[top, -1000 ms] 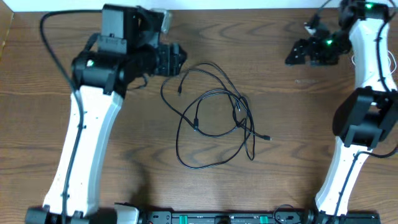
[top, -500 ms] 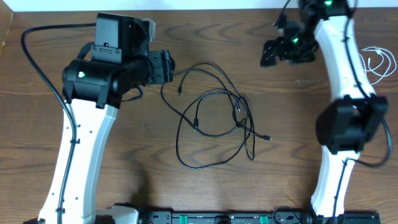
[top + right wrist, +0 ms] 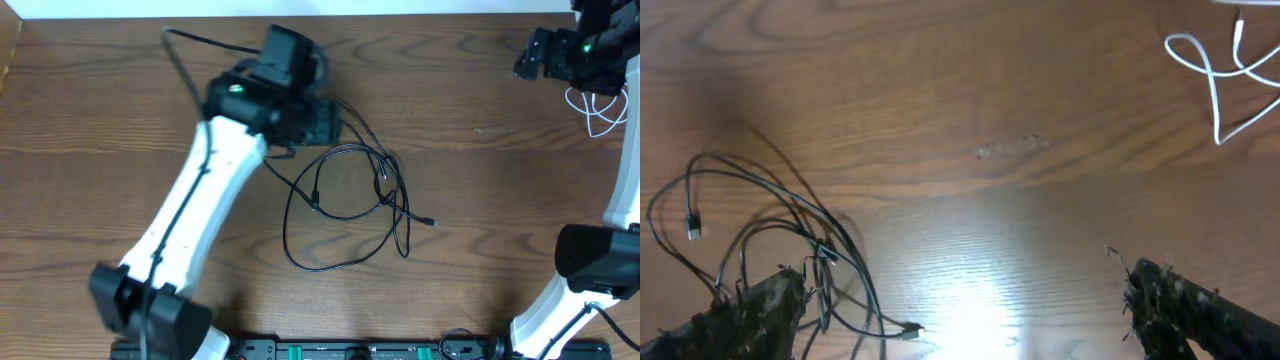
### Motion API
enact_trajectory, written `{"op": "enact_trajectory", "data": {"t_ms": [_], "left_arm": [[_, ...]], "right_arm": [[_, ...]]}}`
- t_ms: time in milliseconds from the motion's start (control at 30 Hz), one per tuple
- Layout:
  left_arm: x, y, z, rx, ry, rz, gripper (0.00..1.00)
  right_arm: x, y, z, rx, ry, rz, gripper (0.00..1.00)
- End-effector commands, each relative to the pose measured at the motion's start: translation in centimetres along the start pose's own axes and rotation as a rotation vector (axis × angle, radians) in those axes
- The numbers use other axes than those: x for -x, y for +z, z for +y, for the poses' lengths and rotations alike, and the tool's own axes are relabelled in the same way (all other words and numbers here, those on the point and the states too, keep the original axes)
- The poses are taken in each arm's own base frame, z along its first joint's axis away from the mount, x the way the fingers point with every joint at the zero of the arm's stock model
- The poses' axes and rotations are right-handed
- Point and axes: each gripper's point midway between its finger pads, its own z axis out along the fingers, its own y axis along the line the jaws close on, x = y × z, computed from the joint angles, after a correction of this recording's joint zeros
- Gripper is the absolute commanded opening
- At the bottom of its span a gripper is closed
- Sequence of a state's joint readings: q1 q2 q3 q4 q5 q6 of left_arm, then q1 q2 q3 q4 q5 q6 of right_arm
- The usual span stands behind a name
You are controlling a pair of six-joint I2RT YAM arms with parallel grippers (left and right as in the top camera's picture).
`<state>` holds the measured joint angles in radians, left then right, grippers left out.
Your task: Untangle cables
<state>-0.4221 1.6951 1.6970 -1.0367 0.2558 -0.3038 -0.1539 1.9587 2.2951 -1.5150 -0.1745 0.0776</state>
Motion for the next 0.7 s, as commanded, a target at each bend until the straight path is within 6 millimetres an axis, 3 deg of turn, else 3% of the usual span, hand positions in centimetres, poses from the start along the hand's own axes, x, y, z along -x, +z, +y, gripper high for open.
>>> {"op": "enact_trajectory", "data": {"t_ms": [0, 167, 300, 500, 667], "left_arm": [[-1.3, 3.3, -2.4, -0.006, 0.030, 0.070, 0.65], [-4.7, 7.5, -5.9, -0.005, 0.125, 0.184, 0.65], [-7.7, 9.6, -8.4, -0.018, 0.259, 0.245, 0.64], [-10.6, 11.5, -9.1, -0.013, 0.308, 0.278, 0.64], [-11.1, 12.5, -8.8, -0.012, 0.293, 0.277, 0.47]], "right_arm": [[-0.2, 0.7, 0.2, 0.008, 0.017, 0.021, 0.99], [-0.2, 0.9, 0.2, 0.007, 0.010, 0.025, 0.99], [-0.2, 0.9, -0.3, -0.019, 0.011, 0.026, 0.99], [-0.3, 0.8, -0.3, -0.020, 0.008, 0.030, 0.99], [-0.7, 0.8, -0.4, -0.021, -0.001, 0.044, 0.99]]}}
